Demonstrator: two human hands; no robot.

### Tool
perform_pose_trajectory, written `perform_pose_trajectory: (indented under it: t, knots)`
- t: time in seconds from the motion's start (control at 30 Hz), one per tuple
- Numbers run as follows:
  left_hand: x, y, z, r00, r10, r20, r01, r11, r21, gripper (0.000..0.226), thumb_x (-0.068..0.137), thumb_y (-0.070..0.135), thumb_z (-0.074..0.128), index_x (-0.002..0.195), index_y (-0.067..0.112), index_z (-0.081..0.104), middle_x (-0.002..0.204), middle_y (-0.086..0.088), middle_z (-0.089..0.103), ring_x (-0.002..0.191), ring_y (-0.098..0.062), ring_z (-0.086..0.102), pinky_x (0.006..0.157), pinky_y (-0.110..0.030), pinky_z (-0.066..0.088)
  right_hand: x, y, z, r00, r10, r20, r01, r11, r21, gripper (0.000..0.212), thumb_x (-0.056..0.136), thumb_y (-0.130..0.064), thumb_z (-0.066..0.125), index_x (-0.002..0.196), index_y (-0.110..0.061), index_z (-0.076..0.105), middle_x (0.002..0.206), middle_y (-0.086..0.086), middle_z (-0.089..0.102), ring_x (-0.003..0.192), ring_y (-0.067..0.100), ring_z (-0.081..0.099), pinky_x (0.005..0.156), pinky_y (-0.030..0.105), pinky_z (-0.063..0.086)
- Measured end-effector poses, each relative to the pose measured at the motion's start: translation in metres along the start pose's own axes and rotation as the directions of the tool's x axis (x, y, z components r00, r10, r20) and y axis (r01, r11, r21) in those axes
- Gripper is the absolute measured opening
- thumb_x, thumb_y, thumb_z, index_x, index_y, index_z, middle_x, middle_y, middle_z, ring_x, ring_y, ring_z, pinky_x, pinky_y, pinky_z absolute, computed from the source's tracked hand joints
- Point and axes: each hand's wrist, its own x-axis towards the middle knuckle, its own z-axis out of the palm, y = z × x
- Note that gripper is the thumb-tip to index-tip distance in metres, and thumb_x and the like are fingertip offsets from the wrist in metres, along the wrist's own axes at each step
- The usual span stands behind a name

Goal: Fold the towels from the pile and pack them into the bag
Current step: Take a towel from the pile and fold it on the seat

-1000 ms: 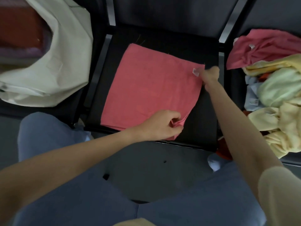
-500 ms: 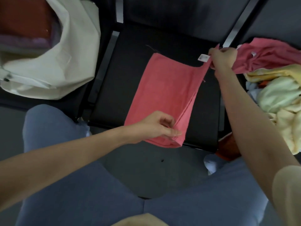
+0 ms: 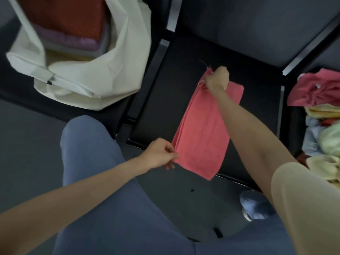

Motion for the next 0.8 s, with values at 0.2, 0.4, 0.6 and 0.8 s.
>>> perform_pose_trajectory:
  t: [0.2, 0.4, 0.6, 0.8]
  knots:
    - [0.001, -0.013, -0.005, 0.960, 0.215, -0.180, -0.057, 0.779, 0.624, 0.023, 0.090, 0.028, 0.056, 0.082, 0.008, 0.064, 0.074, -0.005, 0.067, 0.067, -0.021, 0.063, 0.061, -0.036, 0.053, -0.019, 0.001, 0.005, 0.999, -0.026, 0.034, 0.023, 0.995, 0.094, 0.043, 0.086, -0.044, 0.060, 0.103, -0.005, 0.063, 0.092, 0.003, 0.066, 0.082, 0.016, 0.064, 0.075, 0.027, 0.052]
    - [0.006, -0.012, -0.001, 0.880, 0.315, -0.355, -0.061, 0.816, 0.575, 0.024, 0.087, 0.034, 0.062, 0.096, 0.011, 0.063, 0.091, -0.002, 0.065, 0.080, -0.020, 0.062, 0.065, -0.037, 0.052, -0.107, 0.067, -0.045, 0.993, -0.103, -0.048, 0.107, 0.990, 0.096, 0.021, 0.089, -0.014, 0.056, 0.109, -0.005, 0.057, 0.086, -0.001, 0.059, 0.070, 0.008, 0.053, 0.060, 0.020, 0.041]
    - [0.013, -0.003, 0.016, 0.898, 0.259, -0.356, 0.024, 0.778, 0.628, 0.028, 0.087, 0.035, 0.065, 0.094, 0.009, 0.059, 0.094, -0.005, 0.062, 0.083, -0.023, 0.061, 0.061, -0.034, 0.048, -0.191, 0.155, -0.073, 0.997, 0.073, 0.030, -0.073, 0.997, 0.019, 0.022, 0.085, -0.019, 0.063, 0.099, -0.005, 0.052, 0.094, 0.011, 0.061, 0.088, 0.027, 0.058, 0.068, 0.030, 0.042]
    - [0.014, 0.007, 0.023, 0.927, 0.108, -0.360, 0.075, 0.886, 0.457, 0.025, 0.082, 0.028, 0.070, 0.073, 0.008, 0.058, 0.088, -0.014, 0.065, 0.079, -0.030, 0.064, 0.059, -0.036, 0.047, -0.224, 0.177, -0.063, 0.970, 0.119, 0.214, -0.081, 0.981, -0.179, 0.041, 0.084, -0.047, 0.062, 0.085, -0.006, 0.060, 0.097, 0.014, 0.060, 0.100, 0.029, 0.053, 0.073, 0.035, 0.048]
